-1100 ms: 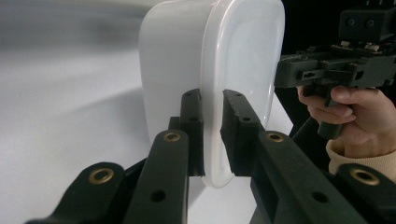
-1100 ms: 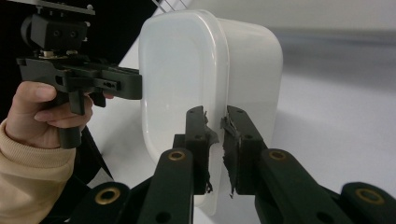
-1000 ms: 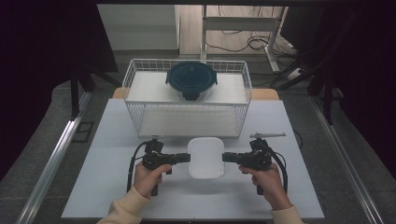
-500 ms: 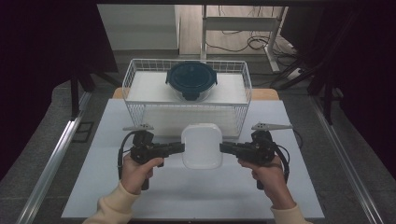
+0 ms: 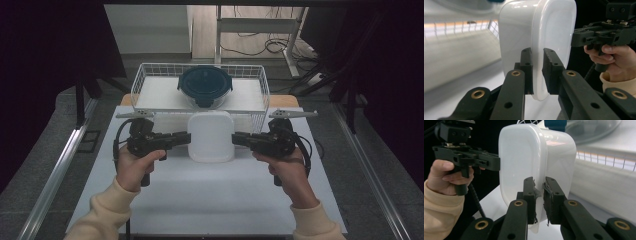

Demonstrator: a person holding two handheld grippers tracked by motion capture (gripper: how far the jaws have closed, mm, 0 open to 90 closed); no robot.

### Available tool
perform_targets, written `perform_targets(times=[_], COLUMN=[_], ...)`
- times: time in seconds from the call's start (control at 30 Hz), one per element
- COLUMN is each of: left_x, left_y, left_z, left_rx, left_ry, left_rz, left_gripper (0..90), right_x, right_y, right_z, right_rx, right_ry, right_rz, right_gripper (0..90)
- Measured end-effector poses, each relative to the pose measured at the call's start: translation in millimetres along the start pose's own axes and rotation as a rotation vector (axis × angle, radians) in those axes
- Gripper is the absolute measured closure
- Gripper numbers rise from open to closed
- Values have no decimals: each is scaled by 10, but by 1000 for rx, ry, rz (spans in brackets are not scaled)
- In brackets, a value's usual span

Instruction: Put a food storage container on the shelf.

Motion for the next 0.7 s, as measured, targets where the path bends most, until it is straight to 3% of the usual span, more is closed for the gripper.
perform_targets(times=[0.57, 0.7], left_x=[-201, -193], left_y=[138, 117], left_z=[-735, -940], left_rx=[75, 71], left_ry=[47, 46], left_rz=[-8, 3], left_gripper=[795, 795], right_x=[1, 13], right_y=[-193, -196], right_z=[-741, -915], right_rx=[-63, -65], right_ry=[53, 57], right_rz=[-18, -17], right_gripper=[799, 799])
Point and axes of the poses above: each handheld gripper's, and its own axes: x roughly forward along the jaws, z roughly out of its underside, y roughly to its right, the point moved 4 cm from there along x, roughly forward along the jaws, and after that the axes turned 7 degrees about y, right-handed, at the moved point
